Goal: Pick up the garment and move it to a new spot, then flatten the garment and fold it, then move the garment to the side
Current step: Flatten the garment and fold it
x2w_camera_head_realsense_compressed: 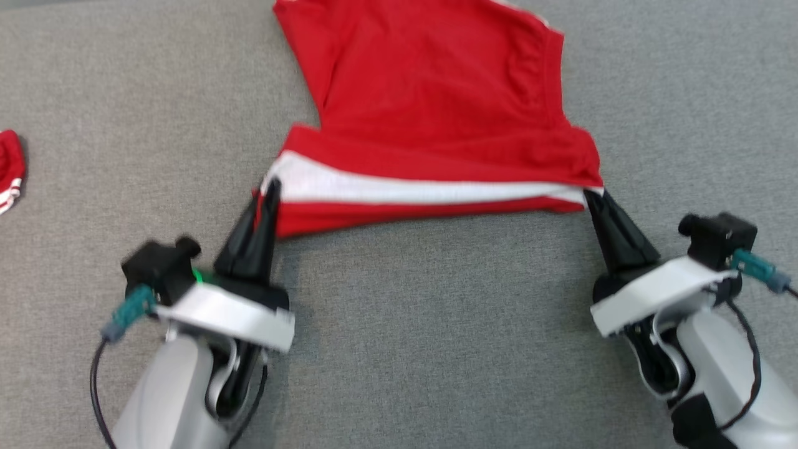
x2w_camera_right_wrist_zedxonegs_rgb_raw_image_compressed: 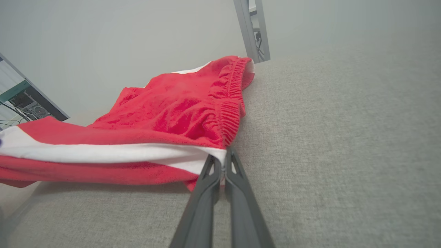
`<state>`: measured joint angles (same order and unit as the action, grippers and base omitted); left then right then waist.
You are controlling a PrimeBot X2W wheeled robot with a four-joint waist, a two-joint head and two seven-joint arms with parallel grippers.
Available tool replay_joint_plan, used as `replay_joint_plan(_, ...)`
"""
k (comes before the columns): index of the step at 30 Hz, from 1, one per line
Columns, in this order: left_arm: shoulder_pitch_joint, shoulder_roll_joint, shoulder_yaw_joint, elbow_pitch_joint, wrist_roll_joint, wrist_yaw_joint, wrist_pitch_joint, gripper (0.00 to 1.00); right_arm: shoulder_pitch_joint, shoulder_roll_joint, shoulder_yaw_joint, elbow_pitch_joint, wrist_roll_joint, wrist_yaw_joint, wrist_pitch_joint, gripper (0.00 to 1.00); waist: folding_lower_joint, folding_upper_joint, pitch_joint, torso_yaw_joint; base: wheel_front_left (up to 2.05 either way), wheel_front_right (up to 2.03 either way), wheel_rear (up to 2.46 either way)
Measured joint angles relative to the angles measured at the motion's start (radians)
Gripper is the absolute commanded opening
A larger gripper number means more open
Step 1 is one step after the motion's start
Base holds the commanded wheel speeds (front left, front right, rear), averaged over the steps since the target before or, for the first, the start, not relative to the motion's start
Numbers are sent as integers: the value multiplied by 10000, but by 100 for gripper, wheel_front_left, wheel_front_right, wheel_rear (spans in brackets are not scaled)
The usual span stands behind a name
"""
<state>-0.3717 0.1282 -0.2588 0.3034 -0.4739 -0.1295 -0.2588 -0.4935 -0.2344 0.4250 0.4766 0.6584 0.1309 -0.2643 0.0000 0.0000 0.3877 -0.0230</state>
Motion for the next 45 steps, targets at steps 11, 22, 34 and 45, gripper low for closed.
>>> replay_joint_plan(11, 3322, -75, 25, -1758, 431, 451, 0, 0, 3350, 309, -1402, -1521, -1336, 2, 0, 0, 0, 0, -1306, 107, 0, 0, 0)
replay_joint_plan(22, 4708, -188, -38, -3269, 397, 1051, 138, 0, 5216, 713, -2387, -2823, -2034, 12, 301, 0, 0, 0, -1640, 300, 0, 0, 0)
replay_joint_plan(34, 3132, 203, 286, -3940, 6, 1127, 1486, 0, 3566, 575, -2383, -3981, -2295, 2, 2127, 0, 0, 0, -1032, 78, 0, 0, 0)
replay_joint_plan(45, -1210, 355, 324, -1494, -190, 550, 2190, 0, -95, 527, -1862, -2414, -1908, 0, 2130, 0, 0, 0, 274, 25, 0, 0, 0)
